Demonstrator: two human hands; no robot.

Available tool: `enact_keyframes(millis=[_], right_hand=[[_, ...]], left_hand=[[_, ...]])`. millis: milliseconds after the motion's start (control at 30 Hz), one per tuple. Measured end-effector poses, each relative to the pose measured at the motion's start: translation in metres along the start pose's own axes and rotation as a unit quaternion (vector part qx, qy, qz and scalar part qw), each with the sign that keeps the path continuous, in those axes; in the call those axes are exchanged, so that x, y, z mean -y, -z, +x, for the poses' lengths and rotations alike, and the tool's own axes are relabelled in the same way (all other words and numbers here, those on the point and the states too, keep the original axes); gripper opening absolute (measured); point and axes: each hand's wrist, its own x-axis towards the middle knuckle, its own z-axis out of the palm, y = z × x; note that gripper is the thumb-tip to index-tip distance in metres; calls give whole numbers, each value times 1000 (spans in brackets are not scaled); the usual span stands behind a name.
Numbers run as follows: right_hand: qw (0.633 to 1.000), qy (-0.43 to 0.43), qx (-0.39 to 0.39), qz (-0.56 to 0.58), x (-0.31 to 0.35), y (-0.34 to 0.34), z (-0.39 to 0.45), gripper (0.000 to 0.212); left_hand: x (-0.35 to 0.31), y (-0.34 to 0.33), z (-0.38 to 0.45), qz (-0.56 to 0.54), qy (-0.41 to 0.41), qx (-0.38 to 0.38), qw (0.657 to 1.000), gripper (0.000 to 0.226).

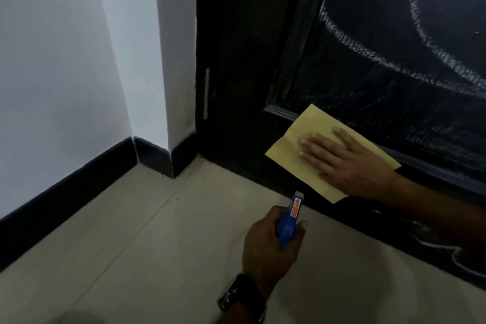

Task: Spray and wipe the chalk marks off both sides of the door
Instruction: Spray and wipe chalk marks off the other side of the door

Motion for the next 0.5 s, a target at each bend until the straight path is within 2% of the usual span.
enact_keyframes(millis=[133,333,500], right_hand=[[999,16,25,-41,5,2,32,69],[996,26,-14,-90,40,-9,131,71],[995,70,-5,-65,56,-26,120,62]], left_hand=[[-3,-3,3,-7,-9,-9,1000,21],[-6,-7,5,9,-1,-1,1000,17],[-8,-7,6,12,-3,3,1000,17]])
